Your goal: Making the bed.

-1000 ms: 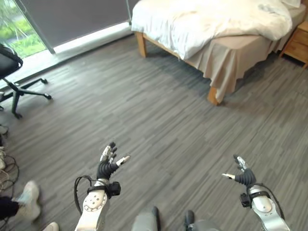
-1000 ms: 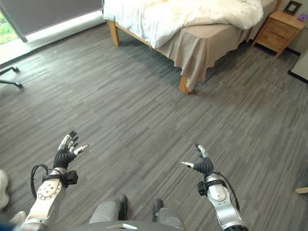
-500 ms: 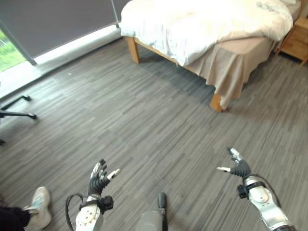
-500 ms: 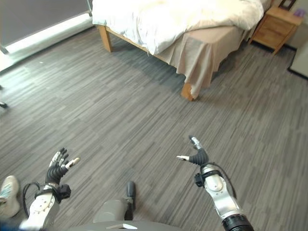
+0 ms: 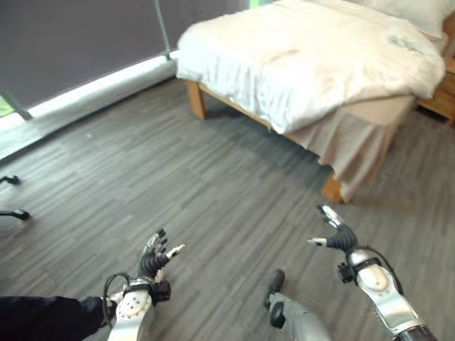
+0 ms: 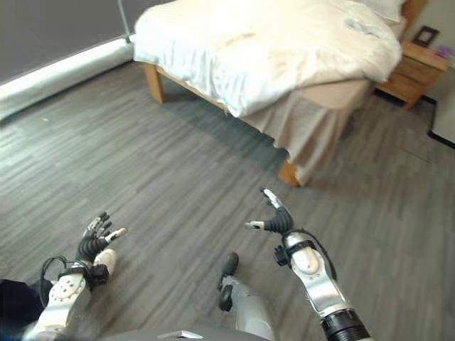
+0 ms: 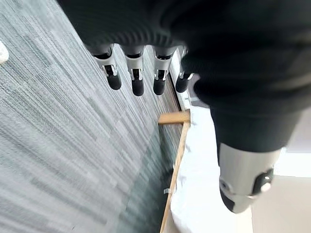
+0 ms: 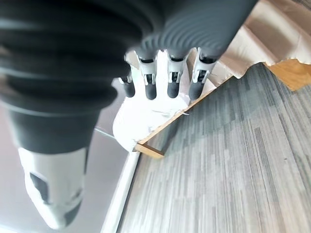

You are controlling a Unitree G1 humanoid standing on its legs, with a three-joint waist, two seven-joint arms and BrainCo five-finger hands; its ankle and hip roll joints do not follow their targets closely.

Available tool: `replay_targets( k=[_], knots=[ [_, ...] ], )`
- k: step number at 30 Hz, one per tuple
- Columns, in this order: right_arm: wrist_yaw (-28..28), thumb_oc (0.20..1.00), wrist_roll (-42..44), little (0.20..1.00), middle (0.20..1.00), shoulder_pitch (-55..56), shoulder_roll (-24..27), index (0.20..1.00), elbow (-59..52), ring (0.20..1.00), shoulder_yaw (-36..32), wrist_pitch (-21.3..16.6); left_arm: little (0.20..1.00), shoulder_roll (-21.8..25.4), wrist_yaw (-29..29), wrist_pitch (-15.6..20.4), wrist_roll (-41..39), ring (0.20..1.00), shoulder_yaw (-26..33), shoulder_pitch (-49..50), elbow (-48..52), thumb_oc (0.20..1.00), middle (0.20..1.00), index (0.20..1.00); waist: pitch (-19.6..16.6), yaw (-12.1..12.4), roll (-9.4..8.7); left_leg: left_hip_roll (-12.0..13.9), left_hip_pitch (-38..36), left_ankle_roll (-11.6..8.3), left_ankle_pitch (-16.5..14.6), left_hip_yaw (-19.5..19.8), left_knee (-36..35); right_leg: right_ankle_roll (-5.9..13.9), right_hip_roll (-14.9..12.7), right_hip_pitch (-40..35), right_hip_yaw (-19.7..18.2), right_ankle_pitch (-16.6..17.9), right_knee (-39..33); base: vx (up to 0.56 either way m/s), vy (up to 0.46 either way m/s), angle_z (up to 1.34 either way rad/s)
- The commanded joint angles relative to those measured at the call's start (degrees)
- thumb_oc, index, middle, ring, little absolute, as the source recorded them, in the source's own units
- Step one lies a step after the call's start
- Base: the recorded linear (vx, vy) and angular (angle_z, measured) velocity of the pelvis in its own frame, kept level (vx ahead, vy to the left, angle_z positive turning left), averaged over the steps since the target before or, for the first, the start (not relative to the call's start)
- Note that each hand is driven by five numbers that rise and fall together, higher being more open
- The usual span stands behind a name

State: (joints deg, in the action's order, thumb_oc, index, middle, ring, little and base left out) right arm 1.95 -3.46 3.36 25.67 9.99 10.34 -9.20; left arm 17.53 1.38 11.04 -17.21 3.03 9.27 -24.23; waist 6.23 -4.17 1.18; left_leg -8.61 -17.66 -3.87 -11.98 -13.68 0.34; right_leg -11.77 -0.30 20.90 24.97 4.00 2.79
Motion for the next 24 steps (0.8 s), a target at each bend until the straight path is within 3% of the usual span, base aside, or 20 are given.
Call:
replay_targets(
  k=[1, 4, 5, 6, 8, 10, 11, 12, 13, 15, 17, 18, 19, 20, 21, 24],
  knots=[
    [-0.91, 1.0, 1.26, 1.0, 1.0, -2.22, -1.56, 1.0, -2.46, 1.0, 1.6, -2.7, 1.0, 7.63, -0.12, 3.5, 0.58, 1.0, 1.57, -0.98, 3.8, 1.0, 1.0, 1.0, 0.91, 1.2, -3.9, 14.54, 2.01, -2.87, 4.33, -1.47, -5.34, 24.42, -13.02, -5.95, -3.95, 10.11, -7.57, 0.53, -0.176, 0.38],
    [-1.6, 1.0, 2.16, 1.0, 1.0, -1.27, -0.08, 1.0, -1.77, 1.0, 1.53, -2.81, 1.0, 7.65, -0.51, 3.69, 0.2, 1.0, 0.94, -0.24, 4.41, 1.0, 1.0, 1.0, -0.44, -0.16, -2.0, 18.1, 1.17, -5.26, 8.19, -0.4, -0.55, 22.68, -10.57, -8.25, -4.37, 9.59, -7.59, 0.57, -0.328, 0.4],
    [-0.92, 1.0, 2.01, 1.0, 1.0, -2.08, 1.23, 1.0, -1.29, 1.0, 1.98, -3.06, 1.0, 7.32, -0.73, 3.64, -1.59, 1.0, -0.07, -0.98, 4.8, 1.0, 1.0, 1.0, 0.29, 0.55, -0.75, 22.59, 8.03, -6.34, 13.84, 1.37, 14.81, 20.37, -7.6, -11.58, -5.0, 6.77, -7.53, 0.47, -0.381, 0.0],
    [-0.89, 1.0, 2.0, 1.0, 1.0, -2.13, 1.27, 1.0, -1.24, 1.0, 1.93, -3.08, 1.0, 7.29, -0.73, 3.64, -1.62, 1.0, -0.11, -1.08, 4.76, 1.0, 1.0, 1.0, 0.25, 0.47, -0.5, 23.02, 8.66, -6.53, 13.41, 1.69, 15.74, 20.21, -7.34, -11.47, -4.79, 6.65, -7.49, 0.37, -0.408, -0.2],
    [0.13, 1.0, 2.24, 1.0, 1.0, -2.84, 3.14, 1.0, -1.75, 1.0, 0.95, -3.18, 1.0, 6.32, -0.92, 3.54, -3.67, 1.0, -1.3, -2.11, 5.22, 1.0, 1.0, 1.0, 1.65, 1.31, -0.77, 24.67, 15.7, -6.1, 18.32, 3.91, 28.54, 16.88, -5.46, -14.29, -4.82, 3.24, -7.79, 0.23, -0.333, -0.74],
    [0.49, 1.0, 2.14, 1.0, 1.0, -3.23, 3.96, 1.0, -2.01, 1.0, 0.65, -3.15, 1.0, 6.39, -1.32, 3.68, -4.08, 1.0, -2.05, -2.61, 5.52, 1.0, 1.0, 1.0, 2.28, 1.53, -1.33, 25.44, 18.09, -5.58, 18.5, 3.78, 31.21, 15.97, -5.36, -15.32, -5.35, 2.04, -7.79, 0.32, -0.196, -1.18],
    [0.67, 1.0, 1.71, 1.0, 1.0, -4.51, 5.67, 1.0, -3.29, 1.0, 0.32, -3.0, 1.0, 5.58, -2.5, 3.69, -5.44, 1.0, -3.43, -2.5, 7.92, 1.0, 1.0, 1.0, 3.43, 2.72, -1.82, 22.41, 22.68, -3.36, 13.09, 2.13, 25.06, 16.6, -6.12, -17.3, -7.44, -0.09, -7.79, 0.47, -0.004, -0.82],
    [0.35, 1.0, 1.24, 1.0, 1.0, -5.0, 6.84, 1.0, -3.75, 1.0, 0.29, -3.0, 1.0, 5.12, -2.98, 3.51, -6.01, 1.0, -3.6, -2.09, 8.97, 1.0, 1.0, 1.0, 3.69, 3.09, -1.93, 20.18, 23.88, -2.47, 10.9, 1.66, 21.29, 17.25, -6.7, -17.66, -8.55, -0.64, -7.79, 0.46, 0.05, -0.28],
    [0.14, 1.0, 0.88, 1.0, 1.0, -5.4, 7.67, 1.0, -4.06, 1.0, 0.29, -3.15, 1.0, 4.77, -3.21, 3.63, -6.15, 1.0, -3.79, -1.81, 9.61, 1.0, 1.0, 1.0, 3.99, 3.36, -2.21, 17.96, 25.19, -1.55, 11.84, 0.9, 16.95, 17.25, -7.48, -17.18, -8.95, 0.06, -7.79, 0.21, 0.161, -0.37],
    [-0.15, 1.0, 0.23, 1.0, 1.0, -5.59, 8.98, 1.0, -3.98, 1.0, 0.32, -3.42, 1.0, 4.32, -3.59, 3.81, -6.05, 1.0, -3.62, -0.86, 10.26, 1.0, 1.0, 1.0, 4.05, 4.56, -0.8, 15.49, 26.62, -2.08, 14.95, 2.84, 5.37, 18.02, -6.63, -18.19, -10.77, -0.7, -7.79, 0.26, 0.174, -0.49],
    [-0.64, 1.0, 0.54, 1.0, 1.0, -5.73, 9.12, 1.0, -3.79, 1.0, 0.83, -3.64, 1.0, 3.75, -3.53, 3.97, -6.18, 1.0, -3.16, 0.28, 10.15, 1.0, 1.0, 1.0, 4.5, 6.31, 0.26, 13.68, 29.24, -3.01, 20.87, 8.73, -2.43, 17.92, -5.38, -19.76, -12.92, -1.7, -7.79, 0.36, 0.134, -0.55],
    [-0.74, 1.0, 0.64, 1.0, 1.0, -5.65, 8.84, 1.0, -3.73, 1.0, 0.89, -3.74, 1.0, 3.15, -3.47, 4.15, -6.59, 1.0, -3.05, 0.92, 10.18, 1.0, 1.0, 1.0, 4.68, 7.1, 0.27, 12.52, 30.22, -3.55, 21.48, 12.48, -4.73, 17.63, -4.85, -20.71, -14.42, -2.12, -7.79, 0.35, 0.077, -0.86],
    [-0.79, 1.0, 0.68, 1.0, 1.0, -5.57, 8.6, 1.0, -3.69, 1.0, 0.93, -3.87, 1.0, 3.06, -3.53, 4.34, -6.67, 1.0, -2.75, 1.43, 10.36, 1.0, 1.0, 1.0, 5.0, 7.75, 0.29, 11.23, 31.29, -4.04, 21.85, 16.09, -5.32, 17.28, -4.16, -21.41, -15.91, -2.68, -7.79, 0.22, 0.038, -1.22],
    [-0.8, 1.0, 0.68, 1.0, 1.0, -5.58, 8.6, 1.0, -3.69, 1.0, 0.91, -3.87, 1.0, 3.06, -3.53, 4.34, -6.67, 1.0, -2.75, 1.41, 10.36, 1.0, 1.0, 1.0, 4.94, 7.72, 0.33, 11.25, 31.43, -4.02, 22.01, 16.15, -5.34, 17.28, -4.13, -21.28, -15.87, -2.57, -7.79, 0.2, 0.042, -1.39],
    [-1.06, 1.0, 0.7, 1.0, 1.0, -5.24, 8.16, 1.0, -3.88, 1.0, 0.7, -4.06, 1.0, 2.94, -3.72, 4.37, -6.49, 1.0, -2.66, 1.88, 11.01, 1.0, 1.0, 1.0, 5.19, 8.05, 0.37, 10.6, 32.28, -4.37, 22.24, 19.24, -5.34, 17.14, -3.53, -21.91, -17.68, -3.08, -7.79, 0.17, 0.066, -1.05],
    [-2.13, 1.0, 0.39, 1.0, 1.0, -3.31, 6.5, 1.0, -5.02, 1.0, 0.67, -4.53, 1.0, 3.35, -4.65, 3.98, -5.12, 1.0, -2.0, 4.67, 12.81, 1.0, 1.0, 1.0, 4.36, 8.0, 1.29, 11.29, 29.88, -3.32, 21.95, 20.74, -5.34, 17.35, -2.45, -23.84, -22.64, -4.62, -7.79, 0.33, 0.221, -0.75]
  ],
)
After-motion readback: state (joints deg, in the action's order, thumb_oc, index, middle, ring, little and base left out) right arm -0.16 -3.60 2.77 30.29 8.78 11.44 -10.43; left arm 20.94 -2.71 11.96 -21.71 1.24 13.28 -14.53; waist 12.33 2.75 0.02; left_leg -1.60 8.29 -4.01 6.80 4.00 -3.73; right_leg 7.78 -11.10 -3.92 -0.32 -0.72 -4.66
